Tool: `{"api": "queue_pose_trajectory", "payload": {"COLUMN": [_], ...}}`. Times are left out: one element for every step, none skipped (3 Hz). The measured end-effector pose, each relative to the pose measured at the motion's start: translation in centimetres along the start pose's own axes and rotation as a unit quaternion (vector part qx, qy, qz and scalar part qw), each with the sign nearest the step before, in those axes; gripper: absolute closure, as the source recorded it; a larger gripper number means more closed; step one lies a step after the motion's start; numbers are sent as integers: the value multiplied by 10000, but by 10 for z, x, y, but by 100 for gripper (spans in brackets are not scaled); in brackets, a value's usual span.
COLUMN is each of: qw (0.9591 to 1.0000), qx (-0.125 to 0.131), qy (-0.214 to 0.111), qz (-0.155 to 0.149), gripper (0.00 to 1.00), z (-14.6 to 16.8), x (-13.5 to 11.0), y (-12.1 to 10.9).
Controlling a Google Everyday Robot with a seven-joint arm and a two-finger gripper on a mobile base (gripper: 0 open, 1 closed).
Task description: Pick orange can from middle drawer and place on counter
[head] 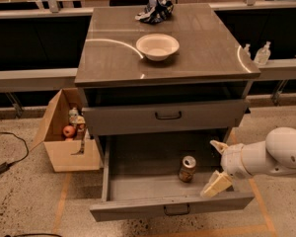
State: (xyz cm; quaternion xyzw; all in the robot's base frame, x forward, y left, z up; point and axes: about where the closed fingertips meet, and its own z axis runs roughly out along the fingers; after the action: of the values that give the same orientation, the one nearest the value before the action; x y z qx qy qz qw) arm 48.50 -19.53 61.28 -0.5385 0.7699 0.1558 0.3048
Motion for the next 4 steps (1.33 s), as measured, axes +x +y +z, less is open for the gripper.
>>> {"api": "queue_pose_trajectory", "payload": {"qw": [9998,9990,9987,9983], "qx": [76,111,113,116], "qy": [-103,-367,-477,-566], "qz": [-183,-235,-159,-45], "gripper": [0,0,0,0], "z": [16,44,78,120], "x": [26,42,61,83], "y": [-28,-55,-75,-95]}}
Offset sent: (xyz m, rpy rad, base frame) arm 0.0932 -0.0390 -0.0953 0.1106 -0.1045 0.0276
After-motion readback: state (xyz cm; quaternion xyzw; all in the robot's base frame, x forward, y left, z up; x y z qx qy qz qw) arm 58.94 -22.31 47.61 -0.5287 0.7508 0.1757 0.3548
